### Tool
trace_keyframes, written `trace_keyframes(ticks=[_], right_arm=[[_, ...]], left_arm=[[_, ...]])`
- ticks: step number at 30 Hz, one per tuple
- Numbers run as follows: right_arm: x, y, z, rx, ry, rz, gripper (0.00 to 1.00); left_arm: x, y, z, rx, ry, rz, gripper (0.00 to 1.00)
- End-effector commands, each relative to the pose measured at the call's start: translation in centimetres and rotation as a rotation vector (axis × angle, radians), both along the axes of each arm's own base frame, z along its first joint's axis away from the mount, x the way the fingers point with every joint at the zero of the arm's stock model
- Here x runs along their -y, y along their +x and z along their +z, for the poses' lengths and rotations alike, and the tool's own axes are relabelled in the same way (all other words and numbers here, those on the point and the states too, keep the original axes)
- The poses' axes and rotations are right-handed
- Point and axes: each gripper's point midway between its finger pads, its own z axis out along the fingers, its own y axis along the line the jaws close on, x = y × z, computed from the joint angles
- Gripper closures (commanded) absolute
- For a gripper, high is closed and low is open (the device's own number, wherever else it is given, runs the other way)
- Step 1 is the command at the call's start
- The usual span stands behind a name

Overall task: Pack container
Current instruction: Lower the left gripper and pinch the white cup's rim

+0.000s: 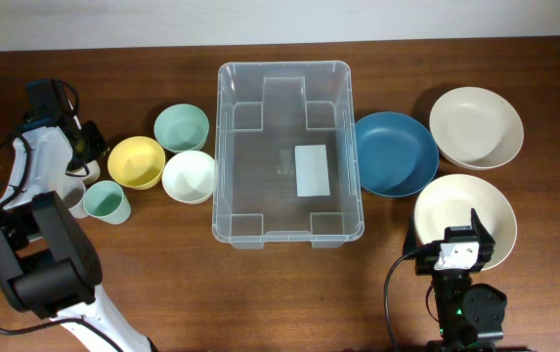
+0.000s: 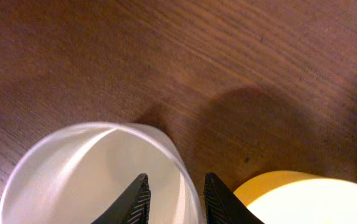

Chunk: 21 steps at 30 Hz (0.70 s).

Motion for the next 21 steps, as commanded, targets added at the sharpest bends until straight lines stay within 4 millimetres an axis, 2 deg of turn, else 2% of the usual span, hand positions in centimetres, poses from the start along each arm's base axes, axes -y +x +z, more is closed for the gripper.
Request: trace_keyframes(ticks=[1,21], right_arm=[[0.44,-0.03,-0.26,-0.005,-0.004,-0.023,0.01],[0.45,-0.03,-0.26,-0.005,-0.005,-0.023,0.01]], left_arm=[[-0.1,0.63,0.13,0.017,-0.003,-0.005,0.7],[-0.19,0.83,0.0,0.027,0.001,-0.005,0.7]])
